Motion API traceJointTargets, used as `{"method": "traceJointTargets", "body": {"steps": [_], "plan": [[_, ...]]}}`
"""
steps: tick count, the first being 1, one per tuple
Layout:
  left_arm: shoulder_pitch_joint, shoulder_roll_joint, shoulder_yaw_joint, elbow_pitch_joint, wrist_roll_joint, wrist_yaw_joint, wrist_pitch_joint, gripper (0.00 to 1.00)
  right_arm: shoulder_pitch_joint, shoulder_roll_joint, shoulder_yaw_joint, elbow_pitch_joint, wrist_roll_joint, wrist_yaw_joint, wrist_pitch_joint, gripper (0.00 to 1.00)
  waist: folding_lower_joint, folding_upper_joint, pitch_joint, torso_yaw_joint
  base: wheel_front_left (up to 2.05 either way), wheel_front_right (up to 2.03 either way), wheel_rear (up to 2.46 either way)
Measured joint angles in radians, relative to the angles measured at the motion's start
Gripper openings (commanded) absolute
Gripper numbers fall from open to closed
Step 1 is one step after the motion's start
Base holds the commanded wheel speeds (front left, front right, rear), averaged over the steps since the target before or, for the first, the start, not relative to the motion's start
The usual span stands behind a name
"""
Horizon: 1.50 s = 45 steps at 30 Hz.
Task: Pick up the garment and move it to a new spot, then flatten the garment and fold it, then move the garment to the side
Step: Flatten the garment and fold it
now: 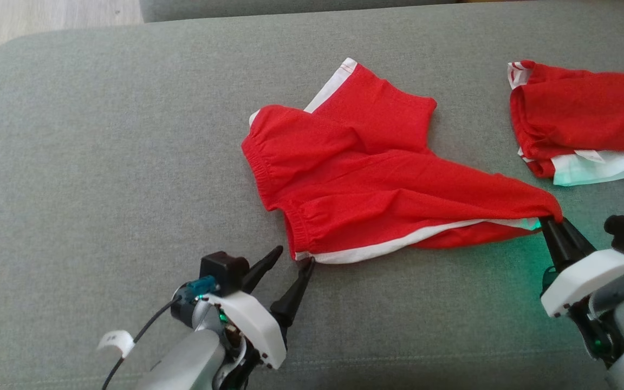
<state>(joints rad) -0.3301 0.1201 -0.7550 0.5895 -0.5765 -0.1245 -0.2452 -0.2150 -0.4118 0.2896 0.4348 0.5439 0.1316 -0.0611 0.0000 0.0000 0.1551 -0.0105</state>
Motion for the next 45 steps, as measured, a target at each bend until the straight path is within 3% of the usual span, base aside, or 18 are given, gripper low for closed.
{"method": "traceJointTargets", "body": {"steps": [2, 3, 5, 6, 13, 31, 39, 45], "plan": [[-0.010, 0.003, -0.018, 0.005, -0.015, 0.000, 0.000, 0.94, 0.000, 0.002, -0.002, -0.003, 0.000, 0.000, 0.002, 0.00, 0.0000, 0.0000, 0.000, 0.000, 0.00, 0.00, 0.00], [-0.014, 0.004, -0.025, 0.007, -0.021, 0.000, 0.000, 0.67, 0.000, 0.002, -0.004, -0.004, 0.000, 0.000, 0.007, 0.00, 0.0000, 0.0000, 0.000, 0.000, 0.00, 0.00, 0.00], [-0.025, 0.006, -0.042, 0.014, -0.033, 0.000, 0.000, 0.27, 0.000, 0.002, -0.006, -0.005, -0.003, 0.000, 0.010, 0.00, 0.0000, 0.0000, 0.000, 0.002, 0.00, 0.00, 0.00], [-0.028, 0.006, -0.045, 0.015, -0.037, 0.000, -0.002, 0.00, 0.000, 0.002, -0.007, -0.006, -0.005, 0.000, 0.010, 0.00, 0.0000, 0.0000, 0.000, 0.004, 0.00, 0.00, 0.00], [-0.048, 0.024, -0.068, -0.003, -0.062, 0.000, -0.003, 0.00, -0.004, 0.000, -0.016, -0.019, -0.011, 0.000, 0.022, 0.00, 0.0000, 0.0000, -0.005, 0.017, 0.00, 0.00, 0.00], [-0.069, 0.100, 0.133, -0.348, -0.049, 0.012, -0.004, 0.00, -0.116, -0.052, -0.001, -0.123, -0.015, 0.000, 0.089, 0.00, 0.0000, 0.0000, -0.079, 0.057, 0.00, 0.00, 0.00], [-0.180, 0.151, 0.211, -0.498, -0.023, 0.099, 0.034, 0.00, -0.293, -0.094, 0.014, -0.258, 0.031, 0.000, 0.144, 0.00, 0.0000, 0.0000, -0.134, 0.049, 0.00, 0.00, 0.00], [-0.186, 0.174, 0.218, -0.567, -0.013, 0.150, 0.092, 0.00, -0.306, -0.065, -0.021, -0.303, 0.081, 0.000, 0.229, 0.00, 0.0000, 0.0000, -0.173, 0.044, 0.00, 0.00, 0.00]]}}
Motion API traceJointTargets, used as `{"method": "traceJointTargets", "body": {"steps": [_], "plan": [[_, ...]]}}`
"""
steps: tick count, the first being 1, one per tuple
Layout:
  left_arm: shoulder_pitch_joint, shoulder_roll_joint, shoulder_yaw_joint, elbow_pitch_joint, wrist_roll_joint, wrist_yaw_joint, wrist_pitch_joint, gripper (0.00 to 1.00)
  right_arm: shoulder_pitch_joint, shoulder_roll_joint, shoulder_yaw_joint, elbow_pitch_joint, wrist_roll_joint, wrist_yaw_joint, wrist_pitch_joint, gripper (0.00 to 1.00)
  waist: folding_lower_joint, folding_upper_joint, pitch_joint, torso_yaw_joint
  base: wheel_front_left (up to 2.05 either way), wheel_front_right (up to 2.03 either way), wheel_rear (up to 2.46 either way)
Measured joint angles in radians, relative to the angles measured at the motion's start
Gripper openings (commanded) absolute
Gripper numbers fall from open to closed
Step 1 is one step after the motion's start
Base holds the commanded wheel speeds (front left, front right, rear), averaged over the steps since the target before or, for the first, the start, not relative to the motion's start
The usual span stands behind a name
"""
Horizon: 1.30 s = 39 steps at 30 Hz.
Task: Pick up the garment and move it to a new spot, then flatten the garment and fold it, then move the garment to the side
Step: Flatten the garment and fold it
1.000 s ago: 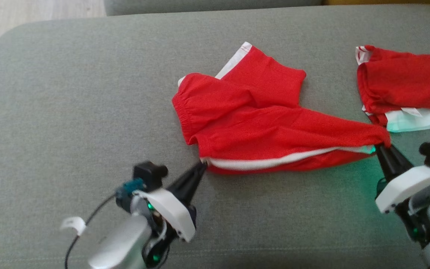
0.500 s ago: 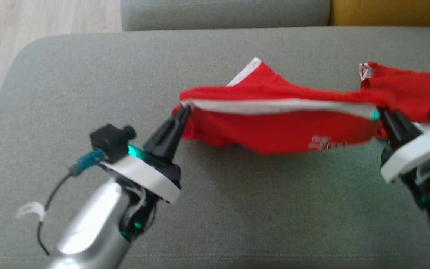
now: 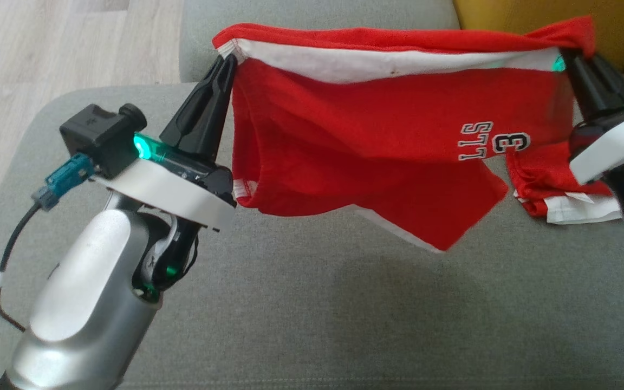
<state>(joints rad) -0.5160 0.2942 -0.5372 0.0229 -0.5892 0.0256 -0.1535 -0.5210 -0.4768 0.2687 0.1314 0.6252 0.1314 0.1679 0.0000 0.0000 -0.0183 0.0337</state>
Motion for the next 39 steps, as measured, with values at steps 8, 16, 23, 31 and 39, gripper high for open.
{"method": "traceJointTargets", "body": {"steps": [8, 16, 23, 31, 39], "plan": [[0.042, 0.023, -0.005, -0.032, -0.006, 0.019, 0.067, 0.00, 0.035, 0.013, -0.053, -0.053, -0.012, 0.000, 0.076, 0.00, 0.0000, 0.0000, -0.003, 0.007, 0.00, 0.00, 0.00], [-0.051, 0.031, 0.000, 0.057, -0.099, -0.018, 0.211, 0.00, -0.062, 0.068, -0.103, 0.008, 0.015, 0.000, 0.207, 0.00, 0.0000, 0.0000, 0.071, 0.008, 0.00, 0.00, 0.00], [-0.440, 0.011, 0.040, 0.262, -0.081, -0.053, 0.249, 0.00, -0.472, 0.087, -0.057, 0.163, -0.032, 0.000, 0.202, 0.00, 0.0000, 0.0000, 0.239, 0.010, 0.00, 0.00, 0.00], [-0.799, -0.048, 0.085, 0.531, 0.022, -0.078, 0.023, 0.00, -0.824, 0.147, -0.032, 0.419, -0.114, 0.000, -0.071, 0.00, 0.0004, -0.0001, 0.448, 0.020, 0.00, 0.00, 0.00], [-0.767, -0.107, 0.024, 0.729, 0.060, -0.132, -0.087, 0.00, -0.754, 0.179, 0.071, 0.639, -0.059, 0.000, -0.200, 0.00, 0.0002, -0.0001, 0.543, 0.059, 0.00, 0.00, 0.00]]}}
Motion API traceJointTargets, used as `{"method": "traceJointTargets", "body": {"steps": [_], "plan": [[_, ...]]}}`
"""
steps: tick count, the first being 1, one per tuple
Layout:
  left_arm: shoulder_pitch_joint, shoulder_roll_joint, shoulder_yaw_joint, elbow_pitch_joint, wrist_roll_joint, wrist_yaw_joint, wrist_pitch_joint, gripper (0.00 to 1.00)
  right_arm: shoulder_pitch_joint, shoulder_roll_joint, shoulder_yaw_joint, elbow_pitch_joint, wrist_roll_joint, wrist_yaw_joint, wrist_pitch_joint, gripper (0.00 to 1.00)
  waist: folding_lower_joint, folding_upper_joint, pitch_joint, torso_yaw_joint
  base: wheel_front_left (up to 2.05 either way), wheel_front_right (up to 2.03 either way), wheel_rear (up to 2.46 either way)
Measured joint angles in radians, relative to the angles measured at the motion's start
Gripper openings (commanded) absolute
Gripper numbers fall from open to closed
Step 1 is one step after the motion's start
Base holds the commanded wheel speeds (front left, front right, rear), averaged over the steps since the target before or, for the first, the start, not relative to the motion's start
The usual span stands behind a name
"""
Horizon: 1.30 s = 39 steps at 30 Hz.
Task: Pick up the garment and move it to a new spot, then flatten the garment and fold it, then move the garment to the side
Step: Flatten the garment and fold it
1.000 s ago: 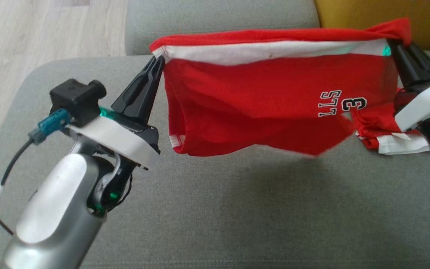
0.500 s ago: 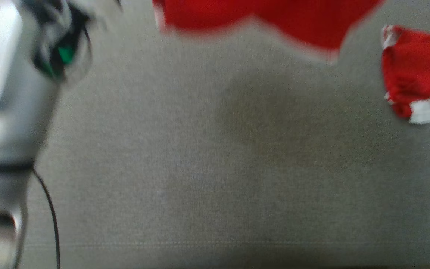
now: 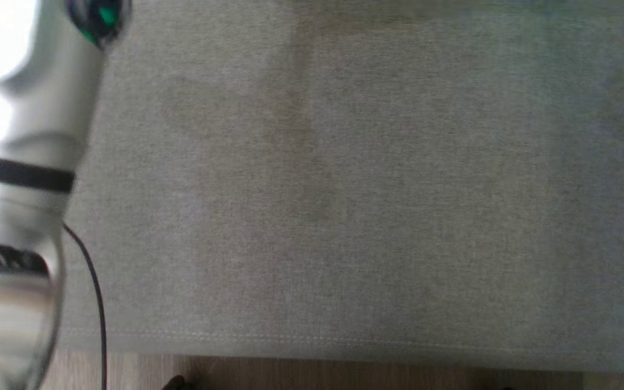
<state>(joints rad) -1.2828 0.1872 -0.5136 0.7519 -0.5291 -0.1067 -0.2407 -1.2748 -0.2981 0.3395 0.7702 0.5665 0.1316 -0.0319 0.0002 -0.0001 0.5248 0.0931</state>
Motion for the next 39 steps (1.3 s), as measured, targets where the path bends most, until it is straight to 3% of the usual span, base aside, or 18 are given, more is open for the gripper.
{"method": "traceJointTargets", "body": {"steps": [7, 12, 24, 39], "plan": [[0.153, -0.011, -0.099, 0.064, 0.025, -0.018, -0.009, 0.00, 0.129, -0.001, 0.090, 0.090, 0.096, 0.000, -0.030, 0.00, -0.0002, 0.0000, -0.020, 0.019, 0.00, 0.00, 0.00], [0.310, -0.003, -0.204, 0.066, 0.018, -0.024, -0.009, 0.00, 0.254, -0.015, 0.216, 0.095, 0.194, 0.000, 0.003, 0.00, -0.0002, 0.0000, -0.082, 0.024, 0.00, 0.00, 0.00], [0.512, 0.074, -0.349, 0.010, -0.046, -0.025, -0.009, 0.00, 0.458, -0.117, 0.404, 0.012, 0.373, 0.000, 0.142, 0.00, -0.0003, 0.0001, -0.240, 0.009, 0.00, 0.00, 0.00], [0.680, 0.124, -0.466, -0.072, -0.065, -0.025, -0.009, 0.00, 0.579, -0.243, 0.549, -0.057, 0.475, 0.000, 0.287, 0.00, -0.0003, 0.0001, -0.376, -0.012, 0.00, 0.00, 0.00]]}}
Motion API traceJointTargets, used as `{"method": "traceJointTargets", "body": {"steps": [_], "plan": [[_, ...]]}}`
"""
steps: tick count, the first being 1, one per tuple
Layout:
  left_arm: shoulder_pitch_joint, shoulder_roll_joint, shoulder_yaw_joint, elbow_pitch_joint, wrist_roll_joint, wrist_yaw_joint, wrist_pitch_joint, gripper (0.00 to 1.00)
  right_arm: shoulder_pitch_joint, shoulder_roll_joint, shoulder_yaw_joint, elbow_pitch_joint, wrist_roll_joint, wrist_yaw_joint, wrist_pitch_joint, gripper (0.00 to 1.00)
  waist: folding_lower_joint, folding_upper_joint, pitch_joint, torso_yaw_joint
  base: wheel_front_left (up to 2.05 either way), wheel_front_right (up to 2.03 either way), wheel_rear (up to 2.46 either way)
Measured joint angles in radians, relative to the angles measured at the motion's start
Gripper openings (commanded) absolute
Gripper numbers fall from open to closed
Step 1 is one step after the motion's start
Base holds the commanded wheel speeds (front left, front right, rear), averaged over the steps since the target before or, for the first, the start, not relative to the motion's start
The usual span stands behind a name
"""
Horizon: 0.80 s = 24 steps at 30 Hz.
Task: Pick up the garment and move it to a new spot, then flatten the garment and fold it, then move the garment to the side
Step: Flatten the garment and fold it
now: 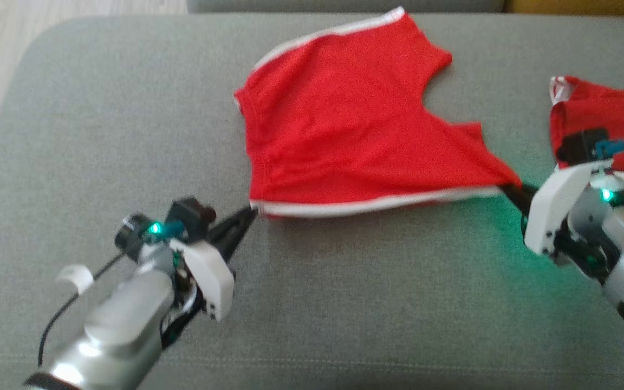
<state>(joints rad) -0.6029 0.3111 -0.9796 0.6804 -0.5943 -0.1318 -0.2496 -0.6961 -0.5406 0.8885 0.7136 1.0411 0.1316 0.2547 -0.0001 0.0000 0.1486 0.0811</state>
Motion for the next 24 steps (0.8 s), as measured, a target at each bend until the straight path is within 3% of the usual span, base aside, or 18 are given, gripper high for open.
{"method": "traceJointTargets", "body": {"steps": [16, 20, 24], "plan": [[0.240, 0.126, -0.163, -0.296, -0.104, 0.000, 0.081, 0.00, 0.168, -0.220, 0.108, -0.224, 0.162, 0.000, 0.340, 0.00, 0.0000, 0.0000, -0.171, -0.003, 0.00, 0.00, 0.00], [0.294, 0.165, -0.174, -0.408, -0.136, 0.009, 0.118, 0.00, 0.216, -0.291, 0.105, -0.297, 0.201, 0.000, 0.425, 0.00, 0.0000, 0.0000, -0.185, 0.005, 0.00, 0.00, 0.00], [0.299, 0.187, -0.165, -0.487, -0.150, 0.037, 0.130, 0.00, 0.213, -0.317, 0.066, -0.339, 0.215, 0.000, 0.446, 0.00, 0.0000, 0.0000, -0.186, 0.015, 0.00, 0.00, 0.00]]}}
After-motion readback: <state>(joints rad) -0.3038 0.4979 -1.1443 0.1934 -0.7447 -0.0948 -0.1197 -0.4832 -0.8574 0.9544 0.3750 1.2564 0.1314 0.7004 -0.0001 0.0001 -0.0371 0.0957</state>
